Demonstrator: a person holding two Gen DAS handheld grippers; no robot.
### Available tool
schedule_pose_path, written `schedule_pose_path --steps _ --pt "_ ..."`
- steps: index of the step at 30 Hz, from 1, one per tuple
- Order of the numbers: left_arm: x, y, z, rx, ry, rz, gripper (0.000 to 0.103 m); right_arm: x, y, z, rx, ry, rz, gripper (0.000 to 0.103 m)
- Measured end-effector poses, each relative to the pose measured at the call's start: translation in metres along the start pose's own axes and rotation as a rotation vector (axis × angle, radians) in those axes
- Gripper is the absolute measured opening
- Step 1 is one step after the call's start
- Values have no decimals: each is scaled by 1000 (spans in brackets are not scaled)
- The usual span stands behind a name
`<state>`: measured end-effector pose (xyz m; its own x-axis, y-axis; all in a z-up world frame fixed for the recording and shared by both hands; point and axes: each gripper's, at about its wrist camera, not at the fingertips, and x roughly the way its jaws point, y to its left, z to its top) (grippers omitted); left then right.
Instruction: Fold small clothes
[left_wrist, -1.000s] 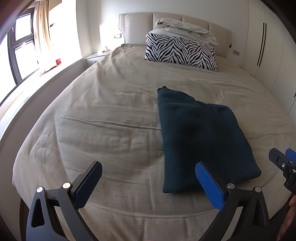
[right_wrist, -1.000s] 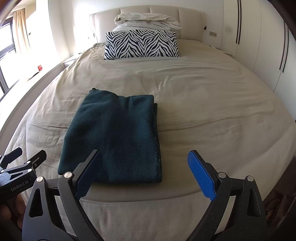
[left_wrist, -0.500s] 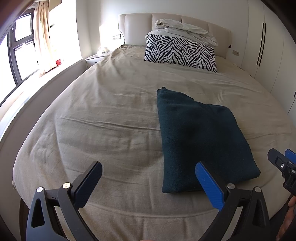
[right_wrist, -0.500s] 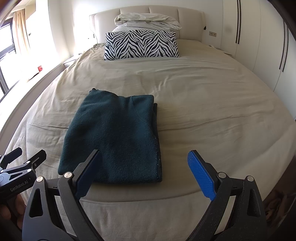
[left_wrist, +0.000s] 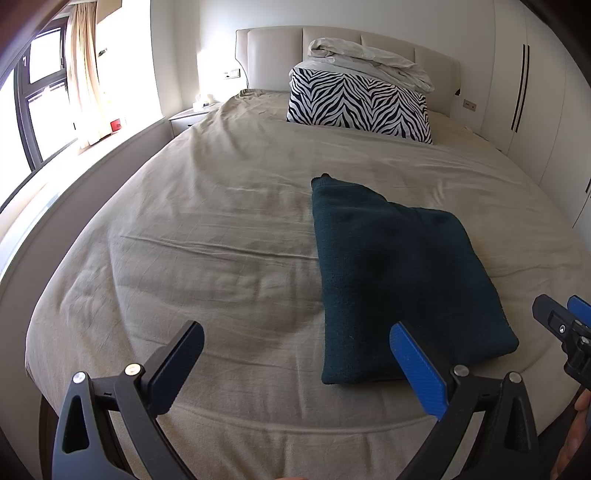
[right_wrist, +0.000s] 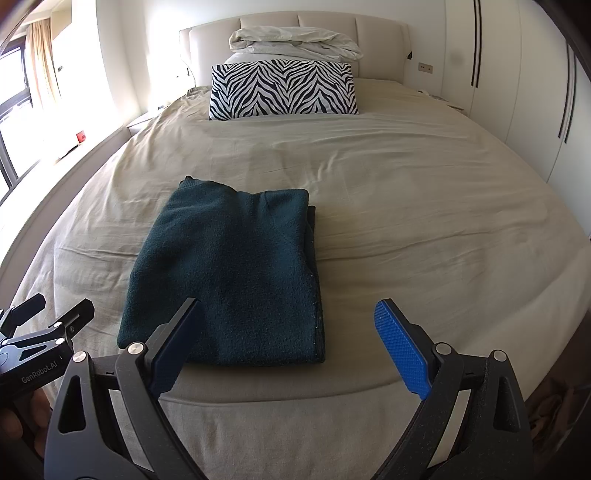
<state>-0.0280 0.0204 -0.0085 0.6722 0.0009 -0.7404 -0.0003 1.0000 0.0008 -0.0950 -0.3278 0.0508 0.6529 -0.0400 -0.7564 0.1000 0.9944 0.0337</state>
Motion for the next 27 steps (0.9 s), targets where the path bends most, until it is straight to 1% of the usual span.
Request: schedule_pose_path --steps 27 --pt "0 -1 0 0 0 2 103 -1 3 -3 1 3 0 94"
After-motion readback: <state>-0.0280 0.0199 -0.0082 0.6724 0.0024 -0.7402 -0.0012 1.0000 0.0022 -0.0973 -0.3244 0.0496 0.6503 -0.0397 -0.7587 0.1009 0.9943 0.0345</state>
